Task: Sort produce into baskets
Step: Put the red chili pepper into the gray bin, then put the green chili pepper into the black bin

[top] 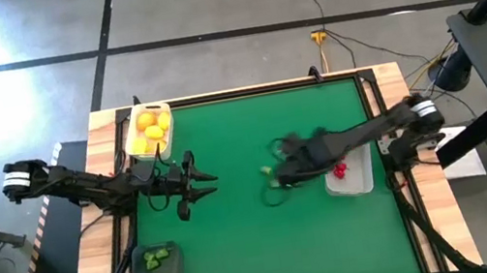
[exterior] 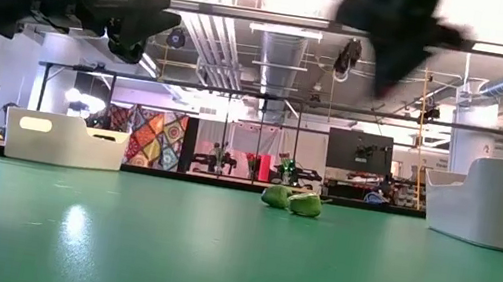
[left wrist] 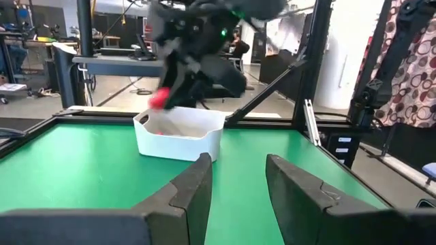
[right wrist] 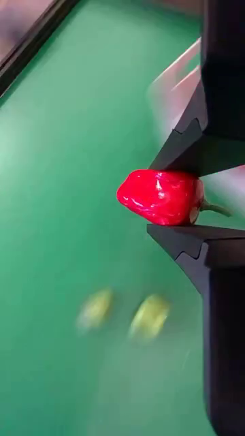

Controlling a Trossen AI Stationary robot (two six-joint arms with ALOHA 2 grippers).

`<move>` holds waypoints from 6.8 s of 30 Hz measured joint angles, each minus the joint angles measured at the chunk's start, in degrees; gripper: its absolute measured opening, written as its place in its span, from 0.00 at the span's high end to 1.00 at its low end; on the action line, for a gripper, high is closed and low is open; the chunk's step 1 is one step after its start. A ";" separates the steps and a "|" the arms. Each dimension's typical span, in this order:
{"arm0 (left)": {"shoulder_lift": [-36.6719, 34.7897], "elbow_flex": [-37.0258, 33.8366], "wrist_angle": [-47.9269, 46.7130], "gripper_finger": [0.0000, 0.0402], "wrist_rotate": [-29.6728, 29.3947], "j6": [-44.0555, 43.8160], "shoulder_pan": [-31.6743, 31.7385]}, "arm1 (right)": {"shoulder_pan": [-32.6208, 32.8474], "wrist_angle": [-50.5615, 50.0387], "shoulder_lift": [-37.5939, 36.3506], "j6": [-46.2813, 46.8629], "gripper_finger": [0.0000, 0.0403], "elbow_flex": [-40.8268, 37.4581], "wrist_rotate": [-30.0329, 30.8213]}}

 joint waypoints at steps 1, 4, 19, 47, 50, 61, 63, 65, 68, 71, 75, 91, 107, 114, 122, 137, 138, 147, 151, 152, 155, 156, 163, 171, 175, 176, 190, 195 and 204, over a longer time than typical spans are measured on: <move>0.04 0.00 0.06 0.69 -0.01 0.00 0.00 | 1.33 -5.94 -1.07 6.52 0.77 -0.36 -0.10; 0.05 0.00 0.13 0.69 -0.04 0.00 0.00 | 5.64 -18.95 -2.67 26.19 0.77 -2.63 -2.53; 0.81 0.59 0.20 0.69 -0.32 0.76 0.00 | 5.70 -6.37 -8.94 37.72 0.77 -34.10 -15.53; 22.98 13.80 0.34 0.69 -5.24 -4.46 0.02 | 12.48 -9.62 -9.16 25.74 0.56 -14.96 -0.38; 31.36 19.68 -0.51 0.68 -5.22 -4.95 0.31 | 16.65 -5.86 -8.67 21.79 0.59 -13.75 5.99; 43.28 32.20 -8.45 0.54 4.08 1.85 8.88 | 25.87 -2.52 -8.74 15.74 0.58 -10.98 12.12; 43.24 32.17 -8.70 0.51 4.05 5.02 10.30 | 26.60 -2.21 -8.74 15.77 0.58 -11.31 12.15; 43.34 32.17 -9.23 0.48 4.18 7.20 11.22 | 27.16 -2.19 -8.74 15.80 0.57 -11.79 12.22; 44.93 32.64 -9.41 0.45 9.22 8.36 12.23 | 27.26 -1.71 -8.74 15.83 0.57 -12.32 12.93; 47.78 34.27 -9.23 0.44 11.68 11.00 12.37 | 27.26 -1.62 -8.74 15.74 0.58 -12.42 13.33; 52.83 36.57 -9.47 0.44 12.04 13.88 12.44 | 27.23 -1.32 -8.74 16.29 0.57 -12.46 13.55; 58.80 40.15 -13.52 0.61 10.84 17.80 12.59 | 27.19 0.97 -8.74 14.74 0.59 -12.48 16.43; 19.74 33.62 -49.34 0.82 10.60 5.05 -2.63 | 20.53 14.14 -7.70 -12.67 0.64 -12.68 11.38; 0.69 34.57 -76.75 0.81 -8.79 -25.04 -25.71 | 15.36 29.09 -4.15 -34.33 0.70 -12.74 9.88; -2.14 35.40 -81.48 0.81 -22.06 -56.03 -51.49 | 11.24 33.17 1.79 -37.38 0.77 -12.76 2.36; 16.92 35.30 -91.23 0.80 -16.40 -82.86 -63.83 | 10.76 33.12 4.00 -32.48 0.85 -12.72 -3.56; 17.93 35.30 -92.09 0.79 -15.39 -83.40 -63.84 | 10.76 33.06 4.00 -31.80 0.85 -12.72 -3.30; 22.81 35.82 -98.16 0.70 -13.69 -84.21 -63.87 | 10.77 32.87 4.00 -29.65 0.82 -12.72 -5.78; 22.03 35.83 -98.52 0.65 -12.17 -84.98 -63.87 | 10.67 32.70 4.00 -29.66 0.80 -12.72 -8.08; 21.82 35.85 -98.52 0.64 -12.00 -85.23 -63.87 | 10.65 32.71 4.00 -29.71 0.80 -12.72 -8.08; 20.65 36.25 -98.95 0.60 -10.79 -85.33 -63.82 | 10.51 32.44 4.00 -31.23 0.78 -12.72 -8.06; 20.01 36.80 -98.94 0.59 -10.04 -85.35 -63.78 | 10.42 32.19 4.00 -31.80 0.78 -12.72 -8.06; 15.93 45.61 -105.18 0.57 -13.89 -83.32 -63.78 | 9.59 29.89 3.81 -34.05 0.77 -12.72 -3.83; 16.11 53.75 -111.33 0.60 -53.08 -65.16 -61.75 | 4.45 29.56 5.57 -34.65 0.82 -13.29 2.75; 16.11 51.69 -105.95 0.62 -57.15 -56.55 -56.21 | 1.22 29.25 8.94 -34.71 0.84 -13.64 -1.85; 16.22 50.51 -104.08 0.62 -56.98 -54.29 -54.60 | 0.60 28.93 9.88 -34.69 0.84 -13.62 -2.69; 16.47 24.66 -49.75 0.53 -45.38 -23.40 -31.50 | 0.88 31.53 14.56 -33.06 0.86 -12.86 -7.46; 18.59 19.62 -35.95 0.48 -43.47 -14.97 -25.33 | 1.93 35.11 14.30 -33.19 0.85 -12.85 -8.48; 28.97 19.42 -26.25 0.42 -38.33 -14.08 -17.27 | 3.59 44.96 14.30 -37.40 0.85 -12.85 -8.09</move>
